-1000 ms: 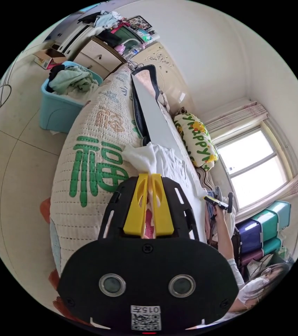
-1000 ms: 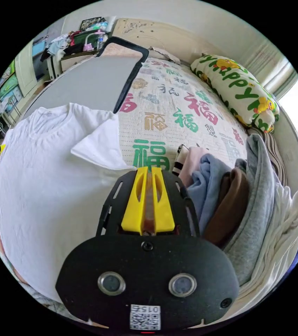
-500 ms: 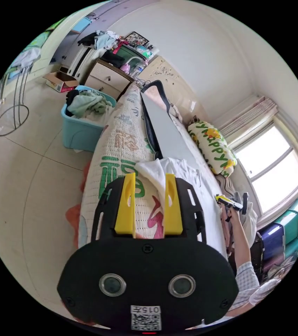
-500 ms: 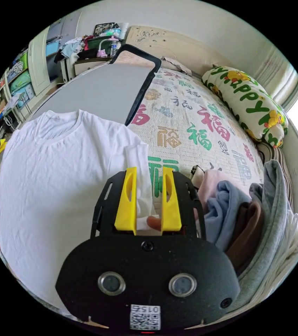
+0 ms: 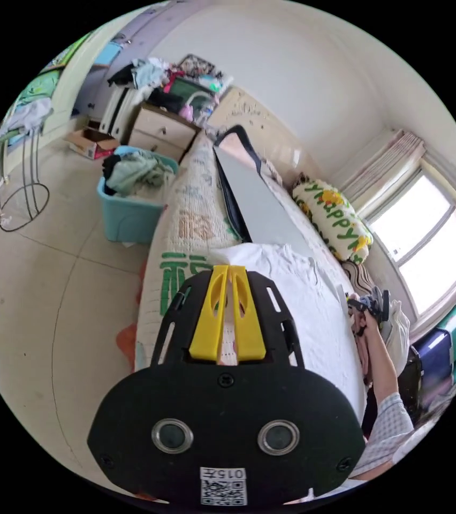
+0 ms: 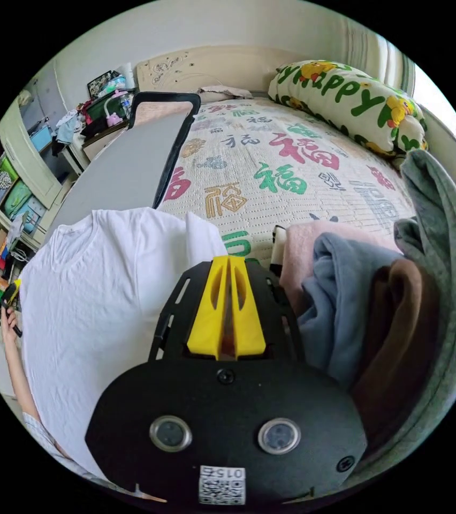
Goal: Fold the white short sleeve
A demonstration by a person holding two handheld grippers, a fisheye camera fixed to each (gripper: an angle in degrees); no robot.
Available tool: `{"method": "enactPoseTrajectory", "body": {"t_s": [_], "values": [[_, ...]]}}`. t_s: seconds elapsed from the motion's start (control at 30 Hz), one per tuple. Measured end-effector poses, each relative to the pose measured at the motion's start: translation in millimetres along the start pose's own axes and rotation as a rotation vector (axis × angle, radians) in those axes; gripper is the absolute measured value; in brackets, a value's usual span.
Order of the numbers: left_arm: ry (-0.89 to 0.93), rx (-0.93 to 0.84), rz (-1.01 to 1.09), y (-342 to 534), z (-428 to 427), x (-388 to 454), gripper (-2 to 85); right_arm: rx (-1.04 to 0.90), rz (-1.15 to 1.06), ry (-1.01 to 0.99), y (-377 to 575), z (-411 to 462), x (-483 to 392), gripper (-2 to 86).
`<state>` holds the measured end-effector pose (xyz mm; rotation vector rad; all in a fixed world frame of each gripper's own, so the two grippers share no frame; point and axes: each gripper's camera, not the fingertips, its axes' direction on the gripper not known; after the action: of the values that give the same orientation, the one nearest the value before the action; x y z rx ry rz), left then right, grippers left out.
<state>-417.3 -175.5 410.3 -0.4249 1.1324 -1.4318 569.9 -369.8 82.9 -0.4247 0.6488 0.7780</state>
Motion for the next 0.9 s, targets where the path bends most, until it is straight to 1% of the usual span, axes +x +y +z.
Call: {"method": "enactPoseTrajectory", "body": {"t_s": [0.07, 0.1, 0.13, 0.17, 0.2, 0.23, 0.37, 0.47, 0.53, 0.57, 0.6, 0.67, 0.7, 0.73, 0.8, 0.83, 0.87, 0.9], "values": [[-0.076, 0.058, 0.033, 1, -13, 14, 0.3, -0.015, -0.008, 0.008, -3, 3, -5, -0.5], [-0.162, 0.098, 0.053, 3, -20, 23, 0.8, -0.004, -0.002, 0.015, -4, 3, -8, -0.5], [-0.223, 0.101, 0.081, 3, -23, 29, 1.5, 0.004, 0.001, 0.016, -5, 5, -11, -0.5], [-0.237, 0.082, 0.098, 3, -22, 30, 3.1, 0.003, 0.002, 0.015, -5, 5, -12, -0.5], [-0.233, 0.015, 0.124, 1, -16, 29, 6.2, 0.001, -0.003, 0.009, -6, 8, -16, -0.5], [-0.207, -0.053, 0.126, 0, -8, 24, 7.9, 0.000, -0.008, 0.003, -6, 10, -19, -0.5], [-0.069, -0.162, 0.083, 1, 12, 0, 10.5, -0.008, -0.043, 0.003, -6, 15, -29, -0.5], [0.002, -0.178, 0.094, -15, 27, -8, 8.8, -0.018, -0.044, -0.007, -4, 21, -36, -0.5], [0.094, -0.284, 0.173, -22, 45, 0, 4.2, -0.026, -0.029, -0.043, -2, 23, -41, -0.5], [0.094, -0.287, 0.182, -23, 44, 2, 2.7, -0.025, -0.028, -0.047, -1, 23, -42, -0.5], [0.085, -0.252, 0.196, -22, 34, 5, 1.9, -0.026, -0.029, -0.048, 0, 24, -46, -0.5], [0.132, -0.160, 0.179, -23, 11, 0, 1.1, -0.033, -0.034, -0.031, 2, 26, -51, -0.5], [0.215, -0.075, 0.119, -23, -7, -12, 0.7, -0.035, -0.036, -0.015, 4, 27, -54, -0.5], [0.336, -0.016, 0.045, -23, -23, -26, 0.3, -0.030, -0.037, -0.007, 6, 27, -56, -0.5], [0.462, -0.006, -0.030, -25, -40, -41, -0.2, -0.029, -0.036, 0.001, 9, 28, -59, -0.5], [0.474, -0.035, -0.046, -28, -50, -44, -0.2, -0.033, -0.035, 0.008, 11, 30, -61, -0.6], [0.459, -0.062, -0.046, -30, -54, -44, -0.2, -0.034, -0.035, 0.012, 12, 31, -62, -0.6], [0.389, -0.119, -0.029, -34, -61, -43, 0.1, -0.036, -0.035, 0.022, 15, 33, -65, -0.6]]}}
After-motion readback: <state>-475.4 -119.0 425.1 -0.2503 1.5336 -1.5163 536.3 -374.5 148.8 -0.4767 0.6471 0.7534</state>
